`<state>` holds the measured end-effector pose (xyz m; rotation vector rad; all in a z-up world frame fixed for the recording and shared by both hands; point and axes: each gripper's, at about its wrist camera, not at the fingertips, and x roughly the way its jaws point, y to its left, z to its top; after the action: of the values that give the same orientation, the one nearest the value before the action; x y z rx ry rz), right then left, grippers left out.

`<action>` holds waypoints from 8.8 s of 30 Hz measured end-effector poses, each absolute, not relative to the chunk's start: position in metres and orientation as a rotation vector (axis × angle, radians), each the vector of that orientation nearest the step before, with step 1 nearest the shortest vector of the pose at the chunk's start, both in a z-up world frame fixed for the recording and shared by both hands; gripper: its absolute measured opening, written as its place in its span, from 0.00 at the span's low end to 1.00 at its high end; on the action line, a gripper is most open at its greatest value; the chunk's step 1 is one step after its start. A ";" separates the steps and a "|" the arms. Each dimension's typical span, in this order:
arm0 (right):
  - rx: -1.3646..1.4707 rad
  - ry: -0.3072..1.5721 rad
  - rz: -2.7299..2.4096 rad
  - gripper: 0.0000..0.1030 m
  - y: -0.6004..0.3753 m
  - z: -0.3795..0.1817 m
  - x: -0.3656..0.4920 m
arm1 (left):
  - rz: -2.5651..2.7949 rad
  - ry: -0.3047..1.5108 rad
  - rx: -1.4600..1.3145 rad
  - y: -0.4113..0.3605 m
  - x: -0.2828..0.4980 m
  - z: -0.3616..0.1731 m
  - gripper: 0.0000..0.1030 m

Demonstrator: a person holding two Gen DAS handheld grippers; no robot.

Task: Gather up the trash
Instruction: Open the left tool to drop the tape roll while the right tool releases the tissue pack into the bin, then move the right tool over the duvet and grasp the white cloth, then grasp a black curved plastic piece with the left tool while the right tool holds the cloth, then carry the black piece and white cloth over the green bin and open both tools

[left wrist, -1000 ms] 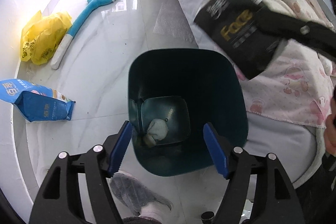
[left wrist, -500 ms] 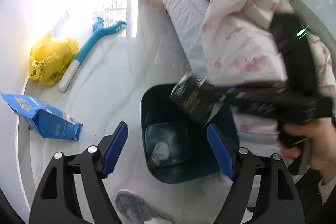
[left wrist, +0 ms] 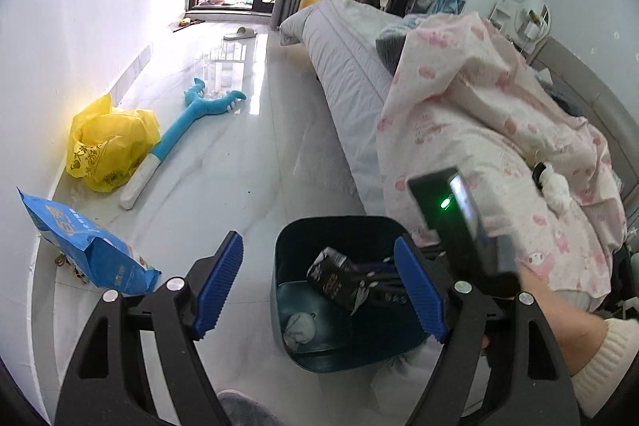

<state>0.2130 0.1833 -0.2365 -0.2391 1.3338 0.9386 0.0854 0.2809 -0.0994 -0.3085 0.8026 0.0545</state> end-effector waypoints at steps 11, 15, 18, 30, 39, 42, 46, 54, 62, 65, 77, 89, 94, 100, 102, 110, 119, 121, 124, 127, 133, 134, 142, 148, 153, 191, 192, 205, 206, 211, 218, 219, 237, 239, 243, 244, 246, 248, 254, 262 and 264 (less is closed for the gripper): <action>-0.289 1.380 0.892 0.41 0.172 -0.246 0.207 | 0.067 0.706 -0.278 0.277 0.084 -0.067 0.78; -0.267 1.352 0.890 0.47 0.163 -0.234 0.209 | 0.069 0.683 -0.247 0.270 0.086 -0.060 0.78; -0.249 1.316 0.898 0.50 0.153 -0.219 0.210 | 0.063 0.661 -0.249 0.265 0.088 -0.053 0.78; -0.177 1.068 0.953 0.65 0.105 -0.148 0.216 | 0.016 0.583 -0.224 0.219 0.110 -0.027 0.81; -0.159 0.927 0.889 0.69 0.049 -0.117 0.228 | -0.026 0.591 -0.211 0.183 0.130 -0.028 0.82; -0.146 0.913 0.865 0.69 0.031 -0.114 0.233 | -0.045 0.596 -0.208 0.168 0.137 -0.030 0.82; -0.150 0.892 0.836 0.69 0.015 -0.111 0.238 | -0.064 0.602 -0.199 0.153 0.143 -0.032 0.83; -0.159 0.804 0.776 0.74 -0.029 -0.094 0.245 | -0.093 0.616 -0.199 0.129 0.159 -0.039 0.84; -0.115 0.766 0.703 0.78 -0.075 -0.085 0.254 | -0.122 0.633 -0.181 0.099 0.171 -0.045 0.85; -0.124 0.750 0.665 0.78 -0.091 -0.082 0.257 | -0.132 0.644 -0.179 0.090 0.175 -0.050 0.85; -0.154 0.769 0.570 0.79 -0.127 -0.093 0.265 | -0.178 0.673 -0.148 0.052 0.190 -0.060 0.85; -0.202 0.805 0.507 0.51 -0.152 -0.109 0.267 | -0.214 0.685 -0.130 0.024 0.200 -0.068 0.85; -0.116 0.801 0.508 0.39 -0.173 -0.102 0.272 | -0.229 0.690 -0.122 0.012 0.204 -0.072 0.85; 0.044 0.764 0.568 0.37 -0.199 -0.089 0.271 | -0.246 0.693 -0.114 -0.002 0.209 -0.075 0.85; 0.076 0.752 0.582 0.37 -0.205 -0.085 0.270 | -0.255 0.693 -0.110 -0.008 0.210 -0.077 0.85; 0.150 0.686 0.587 0.37 -0.234 -0.071 0.262 | -0.288 0.705 -0.083 -0.033 0.216 -0.085 0.85; 0.169 0.700 0.548 0.37 -0.268 -0.076 0.263 | -0.331 0.725 -0.067 -0.063 0.225 -0.098 0.85; 0.174 0.704 0.541 0.37 -0.276 -0.077 0.262 | -0.343 0.726 -0.064 -0.070 0.226 -0.099 0.85; 0.180 0.708 0.534 0.37 -0.288 -0.080 0.260 | -0.363 0.724 -0.057 -0.082 0.228 -0.099 0.85; 0.182 0.714 0.529 0.37 -0.298 -0.084 0.259 | -0.374 0.724 -0.043 -0.093 0.231 -0.101 0.85; 0.194 0.720 0.518 0.37 -0.319 -0.086 0.256 | -0.385 0.754 -0.025 -0.110 0.240 -0.113 0.85; 0.198 0.721 0.518 0.37 -0.322 -0.087 0.255 | -0.388 0.759 -0.022 -0.113 0.243 -0.114 0.84; 0.210 0.734 0.521 0.37 -0.334 -0.093 0.254 | -0.378 0.800 -0.052 -0.119 0.263 -0.122 0.76; 0.207 0.744 0.529 0.37 -0.335 -0.094 0.254 | -0.357 0.843 -0.037 -0.123 0.270 -0.132 0.59; 0.202 0.744 0.534 0.37 -0.327 -0.091 0.256 | -0.393 0.832 -0.057 -0.119 0.268 -0.128 0.49; 0.091 0.721 0.749 0.37 -0.131 -0.062 0.260 | -0.121 0.786 -0.120 0.069 0.210 -0.091 0.48; 0.092 0.721 0.757 0.37 -0.126 -0.061 0.259 | -0.109 0.793 -0.124 0.076 0.209 -0.093 0.48; 0.048 0.736 0.869 0.37 -0.047 -0.062 0.252 | 0.007 0.948 -0.146 0.145 0.196 -0.128 0.48; 0.047 0.738 0.873 0.37 -0.042 -0.062 0.251 | 0.015 0.959 -0.150 0.150 0.194 -0.130 0.48; 0.026 0.753 0.903 0.37 -0.017 -0.066 0.246 | 0.033 1.016 -0.159 0.169 0.185 -0.142 0.49; -0.008 0.781 0.943 0.37 0.018 -0.071 0.238 | 0.044 1.092 -0.191 0.198 0.175 -0.157 0.49; -0.016 0.789 0.949 0.37 0.024 -0.073 0.237 | 0.045 1.103 -0.201 0.201 0.173 -0.160 0.49; -0.119 0.899 0.991 0.37 0.098 -0.110 0.229 | 0.052 1.131 -0.252 0.245 0.142 -0.162 0.73; -0.127 0.917 0.992 0.37 0.106 -0.117 0.229 | 0.053 1.111 -0.254 0.249 0.139 -0.157 0.74; -0.158 0.964 0.995 0.37 0.124 -0.133 0.228 | 0.053 1.056 -0.252 0.255 0.131 -0.143 0.75; -0.165 0.974 0.994 0.37 0.127 -0.137 0.226 | 0.054 1.045 -0.253 0.256 0.130 -0.140 0.76; -0.179 0.994 0.992 0.37 0.133 -0.143 0.225 | 0.052 1.014 -0.256 0.259 0.126 -0.133 0.77; -0.193 1.021 0.991 0.37 0.139 -0.151 0.223 | 0.054 0.977 -0.254 0.261 0.123 -0.126 0.78; -0.237 1.100 0.982 0.37 0.154 -0.175 0.219 | 0.054 0.873 -0.265 0.269 0.113 -0.103 0.79; -0.308 1.177 0.979 0.37 0.171 -0.203 0.207 | 0.048 0.754 -0.274 0.278 0.098 -0.076 0.79; -0.323 1.194 0.978 0.37 0.173 -0.209 0.205 | 0.047 0.730 -0.275 0.279 0.095 -0.070 0.80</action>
<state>0.2052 0.1726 -0.2087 -0.3232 1.1940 0.9776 0.0951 0.2794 -0.0704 -0.2752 0.7297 0.0467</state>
